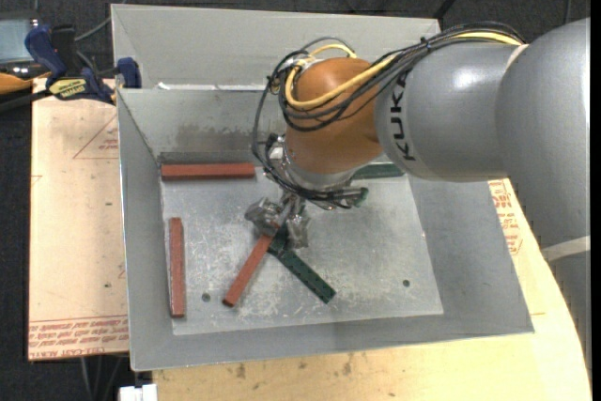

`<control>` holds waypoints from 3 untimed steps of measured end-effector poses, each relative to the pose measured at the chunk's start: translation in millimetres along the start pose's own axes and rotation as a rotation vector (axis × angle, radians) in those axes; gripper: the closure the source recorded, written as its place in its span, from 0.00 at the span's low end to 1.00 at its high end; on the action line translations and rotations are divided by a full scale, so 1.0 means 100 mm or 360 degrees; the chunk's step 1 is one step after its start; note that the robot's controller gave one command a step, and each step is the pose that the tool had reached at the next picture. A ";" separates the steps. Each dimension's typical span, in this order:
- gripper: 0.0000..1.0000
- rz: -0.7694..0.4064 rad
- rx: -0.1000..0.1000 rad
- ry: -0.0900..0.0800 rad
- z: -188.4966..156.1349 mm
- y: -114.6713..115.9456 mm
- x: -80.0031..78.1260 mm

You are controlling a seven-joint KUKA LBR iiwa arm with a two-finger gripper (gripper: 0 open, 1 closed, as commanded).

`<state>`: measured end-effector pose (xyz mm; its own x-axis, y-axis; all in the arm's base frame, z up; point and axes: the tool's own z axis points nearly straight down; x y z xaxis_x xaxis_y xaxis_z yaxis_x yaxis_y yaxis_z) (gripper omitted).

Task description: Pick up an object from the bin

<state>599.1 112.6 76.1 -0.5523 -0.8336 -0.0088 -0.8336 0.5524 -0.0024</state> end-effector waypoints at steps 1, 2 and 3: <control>1.00 0.0005 0.0004 0.0003 -0.48 -0.01 -0.02; 1.00 0.0010 0.0005 0.0003 -1.02 -0.02 -0.05; 1.00 0.0015 0.0001 0.0007 -1.20 -0.03 -0.06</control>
Offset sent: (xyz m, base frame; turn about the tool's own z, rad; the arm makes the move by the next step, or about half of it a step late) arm 0.0000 -0.0001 0.0450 0.0000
